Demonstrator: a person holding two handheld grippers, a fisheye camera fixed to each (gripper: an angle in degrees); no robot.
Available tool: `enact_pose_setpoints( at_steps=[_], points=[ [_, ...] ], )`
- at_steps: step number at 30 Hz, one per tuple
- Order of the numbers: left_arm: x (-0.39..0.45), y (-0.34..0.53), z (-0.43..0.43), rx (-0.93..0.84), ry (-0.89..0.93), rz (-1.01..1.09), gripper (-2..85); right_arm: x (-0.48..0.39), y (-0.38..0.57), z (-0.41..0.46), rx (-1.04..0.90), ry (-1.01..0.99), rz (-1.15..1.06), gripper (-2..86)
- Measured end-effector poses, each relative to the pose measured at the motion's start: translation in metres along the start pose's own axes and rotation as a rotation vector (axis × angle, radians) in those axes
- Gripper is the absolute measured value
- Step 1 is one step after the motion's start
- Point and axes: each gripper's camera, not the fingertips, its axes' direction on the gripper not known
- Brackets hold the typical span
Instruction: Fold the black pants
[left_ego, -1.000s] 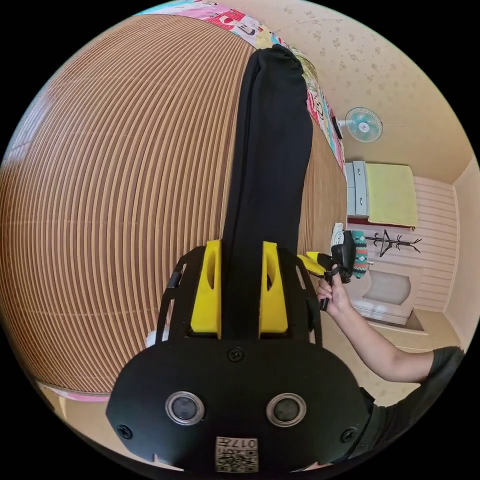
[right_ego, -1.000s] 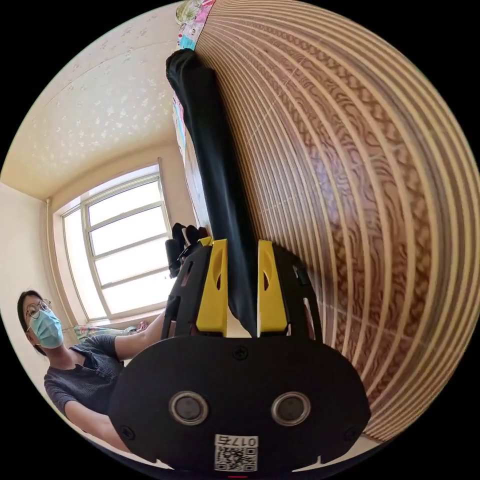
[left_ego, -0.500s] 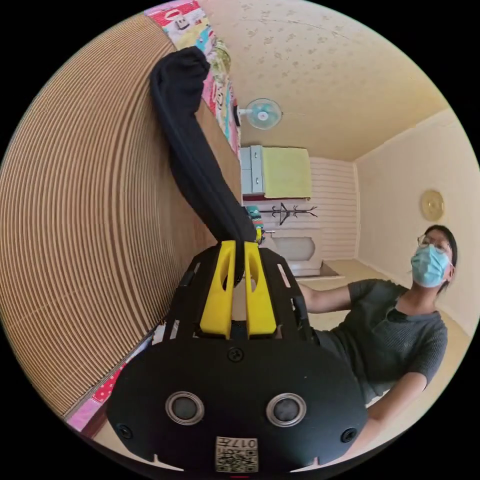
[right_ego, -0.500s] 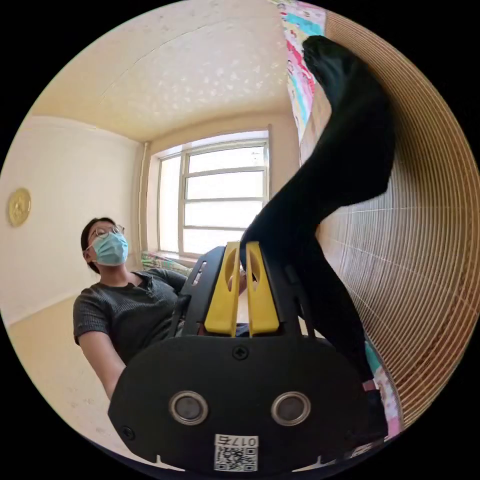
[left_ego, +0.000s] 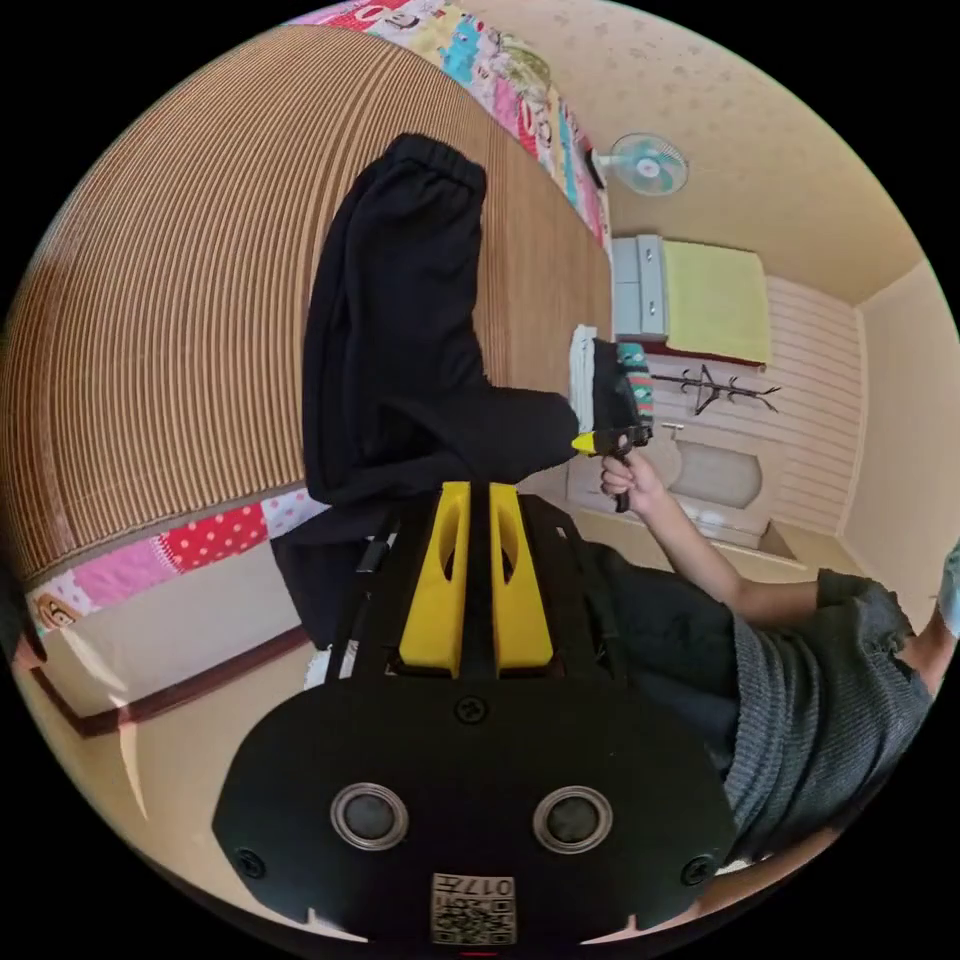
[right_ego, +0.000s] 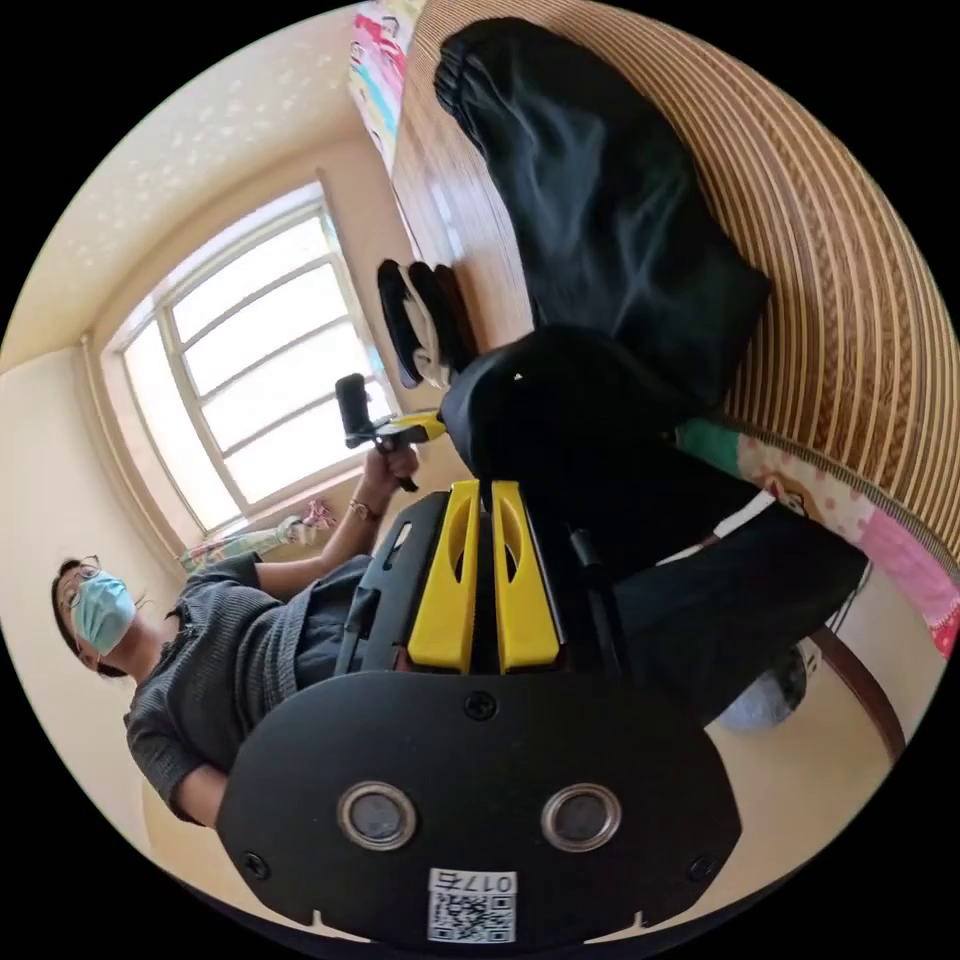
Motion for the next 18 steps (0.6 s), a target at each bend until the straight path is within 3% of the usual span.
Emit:
enact_pose_setpoints(
  at_steps=[4,7,9,12,18],
  points=[
    [-0.008,0.01,0.046,-0.211,-0.142,-0.023,3.2,0.031,0.004,0.06,-0.179,0.154,0.093,1.9],
    [-0.04,0.018,0.071,-0.277,-0.23,-0.218,0.7,0.055,0.004,0.062,-0.108,0.06,0.122,1.5],
    [-0.057,0.022,0.07,-0.177,-0.167,-0.319,0.3,0.068,0.002,0.052,-0.024,-0.036,0.131,1.3],
    [-0.052,0.013,0.061,0.021,-0.004,-0.248,2.0,0.077,-0.011,0.031,0.107,-0.062,0.128,1.3],
    [-0.034,-0.036,0.08,0.131,-0.084,-0.126,5.3,0.041,-0.106,0.028,0.107,0.09,-0.001,4.0]
  ],
)
